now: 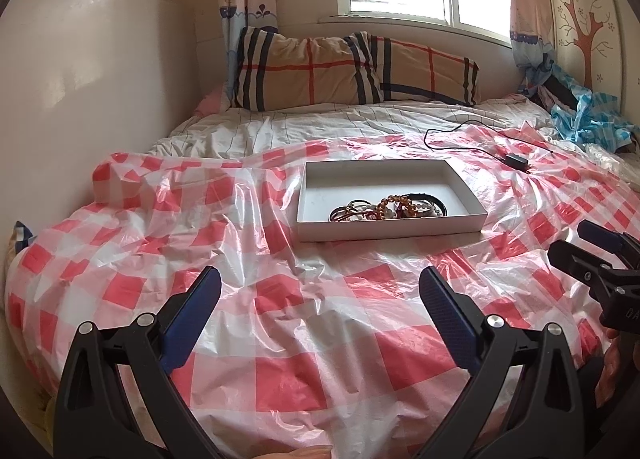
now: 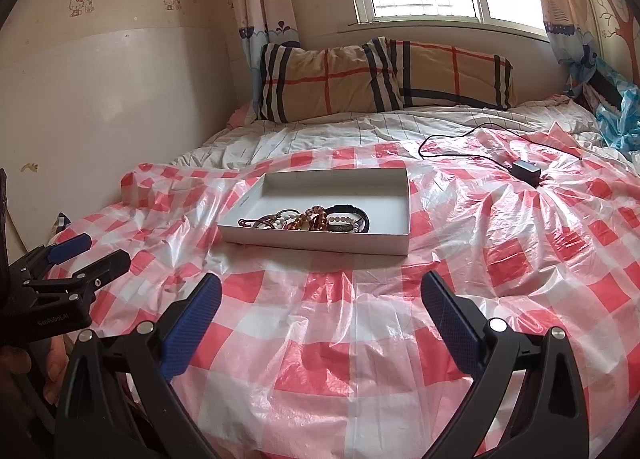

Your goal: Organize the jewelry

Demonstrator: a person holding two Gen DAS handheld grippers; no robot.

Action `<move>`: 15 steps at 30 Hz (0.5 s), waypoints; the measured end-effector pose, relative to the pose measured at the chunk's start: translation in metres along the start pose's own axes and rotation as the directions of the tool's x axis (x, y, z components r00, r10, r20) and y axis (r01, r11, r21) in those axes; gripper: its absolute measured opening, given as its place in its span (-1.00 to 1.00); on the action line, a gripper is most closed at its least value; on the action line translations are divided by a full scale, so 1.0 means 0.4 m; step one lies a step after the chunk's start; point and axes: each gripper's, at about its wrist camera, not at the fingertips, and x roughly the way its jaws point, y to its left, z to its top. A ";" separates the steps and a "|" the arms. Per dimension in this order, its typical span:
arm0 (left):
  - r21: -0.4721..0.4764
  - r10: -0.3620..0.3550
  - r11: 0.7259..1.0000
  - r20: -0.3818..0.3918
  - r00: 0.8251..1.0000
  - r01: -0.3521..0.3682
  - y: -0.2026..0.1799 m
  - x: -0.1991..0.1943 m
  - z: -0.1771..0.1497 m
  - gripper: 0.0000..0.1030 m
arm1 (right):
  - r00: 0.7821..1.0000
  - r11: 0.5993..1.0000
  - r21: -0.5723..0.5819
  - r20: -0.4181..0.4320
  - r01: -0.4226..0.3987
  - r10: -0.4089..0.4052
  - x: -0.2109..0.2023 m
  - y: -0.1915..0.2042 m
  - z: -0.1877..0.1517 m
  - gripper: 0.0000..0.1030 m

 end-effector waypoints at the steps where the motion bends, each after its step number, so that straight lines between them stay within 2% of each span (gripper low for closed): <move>1: 0.002 0.002 1.000 0.000 1.000 -0.002 -0.003 0.000 0.000 0.85 | 1.000 1.000 0.000 0.000 0.000 0.000 0.000 0.000 0.000 0.86; 15: -0.013 0.011 1.000 -0.003 1.000 -0.011 0.001 0.004 0.000 0.85 | 1.000 1.000 0.000 0.000 0.000 0.000 0.001 -0.003 -0.001 0.86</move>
